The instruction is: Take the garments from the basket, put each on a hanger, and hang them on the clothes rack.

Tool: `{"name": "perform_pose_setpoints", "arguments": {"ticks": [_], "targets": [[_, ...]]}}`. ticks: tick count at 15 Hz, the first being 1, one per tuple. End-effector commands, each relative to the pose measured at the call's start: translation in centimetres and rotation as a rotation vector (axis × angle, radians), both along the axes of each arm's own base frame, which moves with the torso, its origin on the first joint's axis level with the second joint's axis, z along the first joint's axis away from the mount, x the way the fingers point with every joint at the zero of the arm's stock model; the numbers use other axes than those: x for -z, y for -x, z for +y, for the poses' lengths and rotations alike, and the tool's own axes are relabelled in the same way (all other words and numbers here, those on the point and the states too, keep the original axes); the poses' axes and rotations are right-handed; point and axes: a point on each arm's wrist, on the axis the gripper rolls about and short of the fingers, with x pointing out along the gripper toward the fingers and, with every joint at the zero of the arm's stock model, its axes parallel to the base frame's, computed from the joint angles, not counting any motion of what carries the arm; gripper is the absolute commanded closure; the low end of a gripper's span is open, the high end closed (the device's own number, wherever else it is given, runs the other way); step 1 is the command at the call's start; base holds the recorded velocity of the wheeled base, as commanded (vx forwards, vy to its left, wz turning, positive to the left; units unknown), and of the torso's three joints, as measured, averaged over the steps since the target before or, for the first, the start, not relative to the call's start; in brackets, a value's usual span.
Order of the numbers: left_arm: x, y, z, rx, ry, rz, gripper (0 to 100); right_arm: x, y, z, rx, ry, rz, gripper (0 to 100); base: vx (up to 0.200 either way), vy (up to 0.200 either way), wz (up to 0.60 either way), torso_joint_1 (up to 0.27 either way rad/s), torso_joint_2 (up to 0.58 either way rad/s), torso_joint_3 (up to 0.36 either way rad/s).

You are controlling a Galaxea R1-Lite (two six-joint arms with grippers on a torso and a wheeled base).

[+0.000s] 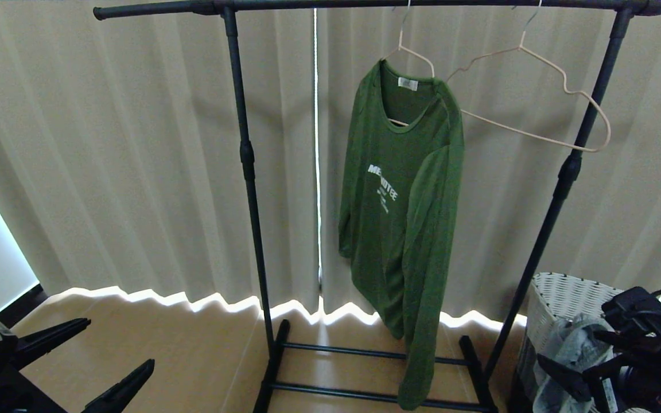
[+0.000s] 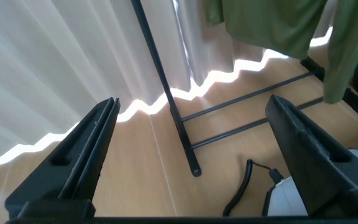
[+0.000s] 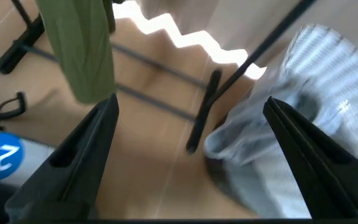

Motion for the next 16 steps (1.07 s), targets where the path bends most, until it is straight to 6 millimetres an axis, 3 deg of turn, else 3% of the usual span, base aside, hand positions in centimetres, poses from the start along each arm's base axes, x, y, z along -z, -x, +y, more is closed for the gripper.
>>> {"name": "perform_pose_setpoints", "arguments": {"ticks": [1, 5, 16], "targets": [[-0.12, 0.03, 0.0, 0.0, 0.0, -0.008, 0, -0.07, -0.32, -0.03, 0.025, 0.017, -0.001, 0, 0.0, 0.0, 0.0, 0.0, 0.0, 0.0], [-0.2, 0.02, 0.0, -0.001, 0.003, -0.01, 0, -0.64, -0.63, -0.06, 0.049, 0.032, -0.032, 0, 0.0, 0.0, 0.0, 0.0, 0.0, 0.0], [-0.22, 0.04, -0.01, 0.001, 0.001, -0.013, 0, -0.64, -0.67, -0.06, 0.052, 0.036, -0.031, 0, 0.0, -0.2, 0.0, 0.002, 0.0, 0.006]]}}
